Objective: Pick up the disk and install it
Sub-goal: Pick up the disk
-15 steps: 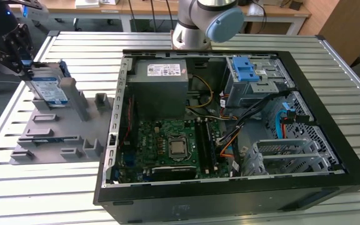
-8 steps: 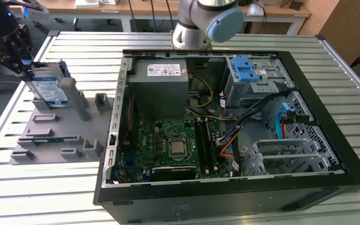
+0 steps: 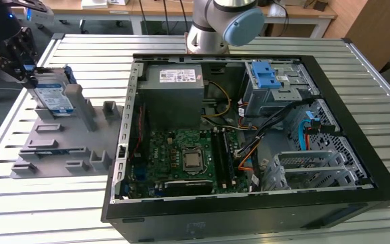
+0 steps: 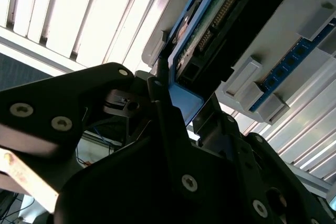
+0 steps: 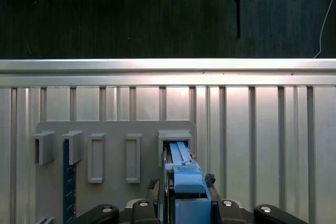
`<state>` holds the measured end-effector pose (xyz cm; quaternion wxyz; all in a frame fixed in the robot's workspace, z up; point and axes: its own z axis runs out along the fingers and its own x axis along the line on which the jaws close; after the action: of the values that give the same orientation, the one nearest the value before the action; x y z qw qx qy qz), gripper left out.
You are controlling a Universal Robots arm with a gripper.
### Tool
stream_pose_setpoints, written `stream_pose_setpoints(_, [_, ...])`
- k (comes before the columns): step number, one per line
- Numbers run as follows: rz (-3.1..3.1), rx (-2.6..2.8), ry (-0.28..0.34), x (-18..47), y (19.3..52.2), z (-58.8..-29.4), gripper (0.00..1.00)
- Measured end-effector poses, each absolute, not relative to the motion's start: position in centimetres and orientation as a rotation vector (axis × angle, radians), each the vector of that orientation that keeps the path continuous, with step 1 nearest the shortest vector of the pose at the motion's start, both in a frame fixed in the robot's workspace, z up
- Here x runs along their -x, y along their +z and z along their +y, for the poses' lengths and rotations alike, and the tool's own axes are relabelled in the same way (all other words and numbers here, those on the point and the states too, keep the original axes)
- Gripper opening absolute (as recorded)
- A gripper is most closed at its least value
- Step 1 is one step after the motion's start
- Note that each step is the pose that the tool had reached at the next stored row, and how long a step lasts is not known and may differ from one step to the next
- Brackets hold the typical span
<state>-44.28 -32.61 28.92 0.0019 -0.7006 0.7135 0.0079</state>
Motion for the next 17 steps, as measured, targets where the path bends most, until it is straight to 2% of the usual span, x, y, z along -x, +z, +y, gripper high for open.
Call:
stream_pose_setpoints(7, [2.240, 2.197, 0.025, 44.27, 28.92, -32.61, 0.44])
stream_pose_setpoints(9, [2.240, 2.197, 0.025, 44.27, 28.92, -32.61, 0.43])
stream_pose_setpoints(10, [2.241, 2.197, 0.025, 44.27, 28.92, -32.61, 0.36])
stream_pose_setpoints(17, [2.242, 2.196, 0.025, 44.27, 28.92, -32.61, 0.36])
